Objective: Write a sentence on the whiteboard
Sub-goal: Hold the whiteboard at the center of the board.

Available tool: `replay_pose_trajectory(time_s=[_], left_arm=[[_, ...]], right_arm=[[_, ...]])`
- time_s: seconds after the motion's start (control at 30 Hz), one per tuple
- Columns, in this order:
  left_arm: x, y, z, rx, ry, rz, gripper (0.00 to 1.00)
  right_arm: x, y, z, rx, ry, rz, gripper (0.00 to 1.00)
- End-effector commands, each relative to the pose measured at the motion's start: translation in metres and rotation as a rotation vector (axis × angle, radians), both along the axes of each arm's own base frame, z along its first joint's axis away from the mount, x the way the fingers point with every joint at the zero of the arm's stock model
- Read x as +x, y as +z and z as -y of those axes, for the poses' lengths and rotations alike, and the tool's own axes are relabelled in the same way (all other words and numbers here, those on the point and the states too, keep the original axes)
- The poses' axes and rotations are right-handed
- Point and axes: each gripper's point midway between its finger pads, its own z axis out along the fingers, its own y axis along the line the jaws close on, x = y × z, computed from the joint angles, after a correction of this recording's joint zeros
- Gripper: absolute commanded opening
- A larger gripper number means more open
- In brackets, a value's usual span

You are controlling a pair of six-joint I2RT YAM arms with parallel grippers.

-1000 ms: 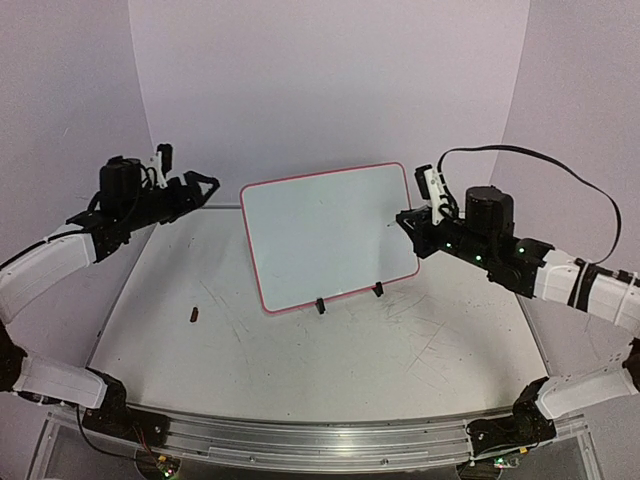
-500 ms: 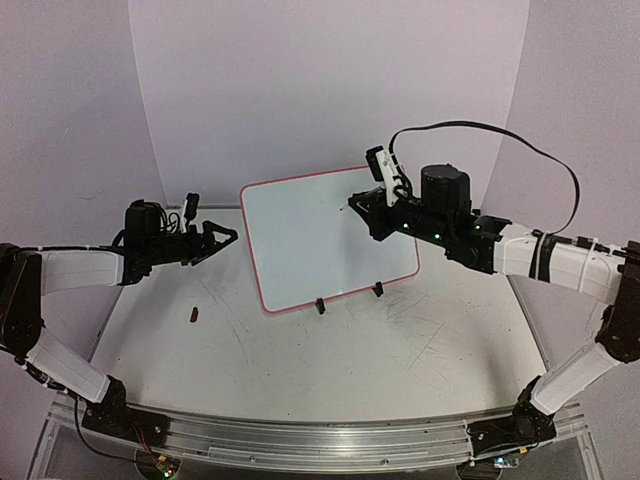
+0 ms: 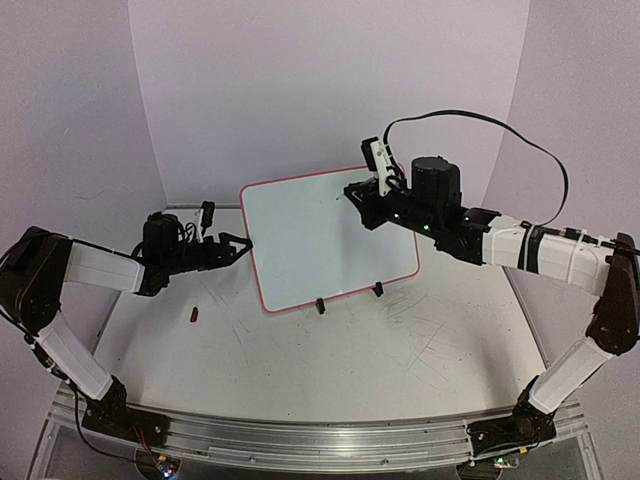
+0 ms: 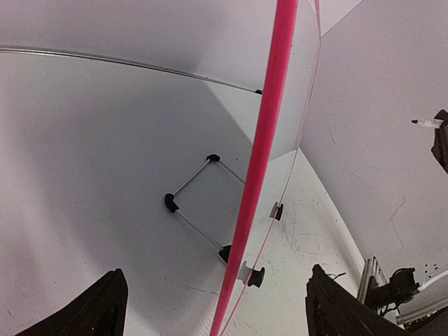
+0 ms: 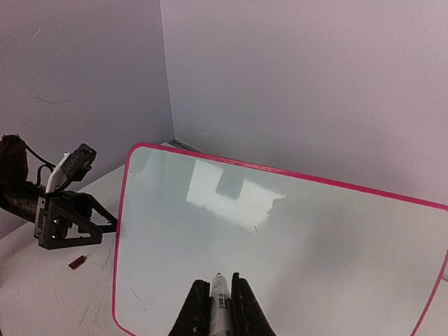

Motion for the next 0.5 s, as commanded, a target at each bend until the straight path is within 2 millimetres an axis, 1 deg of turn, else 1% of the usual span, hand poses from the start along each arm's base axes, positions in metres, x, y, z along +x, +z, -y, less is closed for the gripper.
replay_pose_trajectory(time_s=[0.0, 0.13, 0.23, 0.37, 0.47], left_arm=[[0.004, 0.025, 0.008, -0.077, -0.043, 0.115, 0.89], [0.007, 0.024, 0.016, -0.091, -0.081, 0.106, 0.9], [0.011, 0.018, 0.019, -0.087, -0.092, 0.098, 0.89], [0.013, 0.015, 0.024, -0.09, -0.121, 0.101, 0.84], [0.014, 0.016, 0.027, -0.098, -0.139, 0.106, 0.78]], right_arm=[[-0.002, 0.03, -0.003, 0.045, 0.027, 0.059, 0.0], [-0.007, 0.031, -0.004, 0.047, 0.047, 0.058, 0.0], [-0.008, 0.031, -0.008, 0.056, 0.065, 0.05, 0.0], [-0.007, 0.028, -0.017, 0.062, 0.101, 0.034, 0.0], [0.0, 0.026, -0.023, 0.053, 0.098, 0.038, 0.0]])
